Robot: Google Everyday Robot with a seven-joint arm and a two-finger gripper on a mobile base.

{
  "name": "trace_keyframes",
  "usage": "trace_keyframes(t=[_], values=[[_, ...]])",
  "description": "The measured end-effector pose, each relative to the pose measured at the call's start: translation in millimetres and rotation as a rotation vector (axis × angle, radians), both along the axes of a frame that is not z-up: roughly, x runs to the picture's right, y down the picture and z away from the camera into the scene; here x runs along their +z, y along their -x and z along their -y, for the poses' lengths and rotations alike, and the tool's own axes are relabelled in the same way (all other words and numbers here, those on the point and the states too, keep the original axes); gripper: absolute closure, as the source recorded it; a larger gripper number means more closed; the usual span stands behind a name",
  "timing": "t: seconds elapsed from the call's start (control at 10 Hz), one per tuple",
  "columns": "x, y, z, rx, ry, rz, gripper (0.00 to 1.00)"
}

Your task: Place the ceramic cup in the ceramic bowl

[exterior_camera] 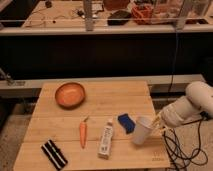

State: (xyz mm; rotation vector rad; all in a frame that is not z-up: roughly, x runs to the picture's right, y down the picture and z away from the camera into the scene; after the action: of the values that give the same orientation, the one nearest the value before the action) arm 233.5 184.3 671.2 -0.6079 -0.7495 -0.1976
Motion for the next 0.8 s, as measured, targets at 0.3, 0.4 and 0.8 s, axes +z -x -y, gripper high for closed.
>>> trace_keyframes(t=[0.3,0.4,0.8], values=[[-0.5,36,27,-0.031,-0.073,0.046,1.00],[-2.2,46,37,-0.042,-0.100,0.052,1.00],[-11.7,72,74,-0.079,-0.133,0.056,1.00]])
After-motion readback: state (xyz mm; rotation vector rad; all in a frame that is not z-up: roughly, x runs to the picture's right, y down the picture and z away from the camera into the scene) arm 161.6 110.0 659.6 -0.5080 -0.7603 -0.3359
